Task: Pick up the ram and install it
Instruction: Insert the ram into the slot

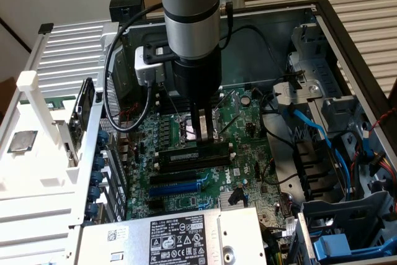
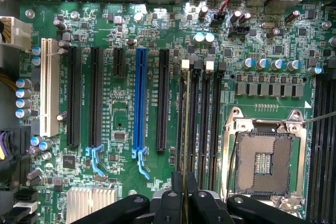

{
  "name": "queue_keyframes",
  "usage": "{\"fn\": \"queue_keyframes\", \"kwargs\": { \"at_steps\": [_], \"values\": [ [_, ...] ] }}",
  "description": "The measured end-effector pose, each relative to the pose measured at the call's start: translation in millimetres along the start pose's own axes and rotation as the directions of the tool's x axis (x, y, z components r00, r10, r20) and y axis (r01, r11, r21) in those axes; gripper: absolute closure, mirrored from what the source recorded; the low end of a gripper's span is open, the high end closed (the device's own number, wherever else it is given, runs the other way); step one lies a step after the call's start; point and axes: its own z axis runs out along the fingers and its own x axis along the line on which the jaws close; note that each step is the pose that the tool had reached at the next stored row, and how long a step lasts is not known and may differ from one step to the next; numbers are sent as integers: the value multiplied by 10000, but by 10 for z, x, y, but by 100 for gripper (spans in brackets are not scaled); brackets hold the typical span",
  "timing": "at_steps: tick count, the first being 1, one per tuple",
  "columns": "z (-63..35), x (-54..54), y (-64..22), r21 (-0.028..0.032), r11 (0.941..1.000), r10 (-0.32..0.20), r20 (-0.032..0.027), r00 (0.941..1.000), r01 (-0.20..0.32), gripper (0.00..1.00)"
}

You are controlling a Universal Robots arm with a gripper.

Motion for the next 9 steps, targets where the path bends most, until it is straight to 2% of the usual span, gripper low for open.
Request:
{"fn": "queue_keyframes", "kwargs": {
  "at_steps": [9],
  "values": [
    [2,0,16,45,10000,1,-6,10000,-1,87]
  ]
}}
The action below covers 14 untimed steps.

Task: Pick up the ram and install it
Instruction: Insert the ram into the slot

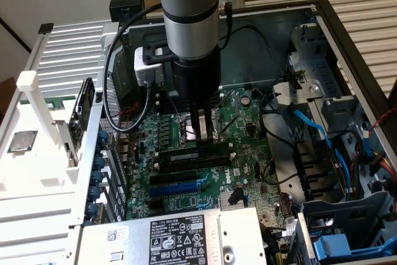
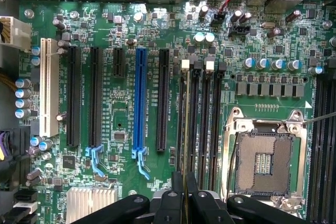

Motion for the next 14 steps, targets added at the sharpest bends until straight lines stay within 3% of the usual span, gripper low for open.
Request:
{"fn": "queue_keyframes", "kwargs": {
  "at_steps": [14],
  "values": [
    [31,0,9,48,10000,0,-7,10000,0,87]
  ]
}}
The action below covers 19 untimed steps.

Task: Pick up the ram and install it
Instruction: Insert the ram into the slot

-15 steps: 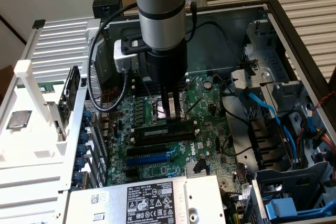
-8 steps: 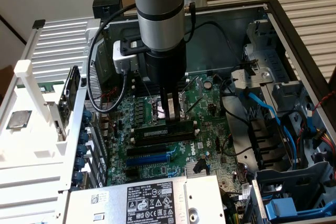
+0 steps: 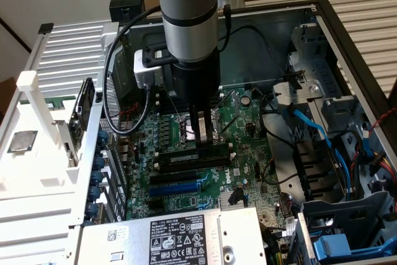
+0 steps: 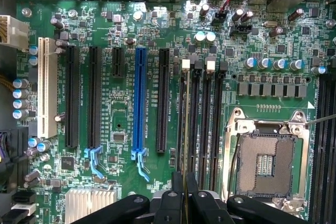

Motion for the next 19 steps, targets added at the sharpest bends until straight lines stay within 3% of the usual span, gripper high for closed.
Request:
{"fn": "queue_keyframes", "kwargs": {
  "at_steps": [19],
  "values": [
    [43,-1,2,1,10000,0,0,10000,0,87]
  ]
}}
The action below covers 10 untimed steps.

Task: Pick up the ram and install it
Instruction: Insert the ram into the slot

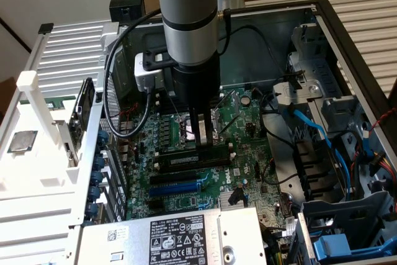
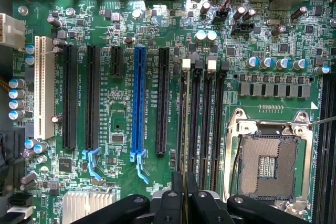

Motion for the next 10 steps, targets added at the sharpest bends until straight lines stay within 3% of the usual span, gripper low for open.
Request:
{"fn": "queue_keyframes", "kwargs": {
  "at_steps": [2,3,10],
  "values": [
    [0,0,0,0,10000,0,0,10000,0,85],
    [0,0,0,0,10000,0,0,10000,0,78],
    [0,-1,10,1,10000,1,1,10000,-1,78]
  ]
}}
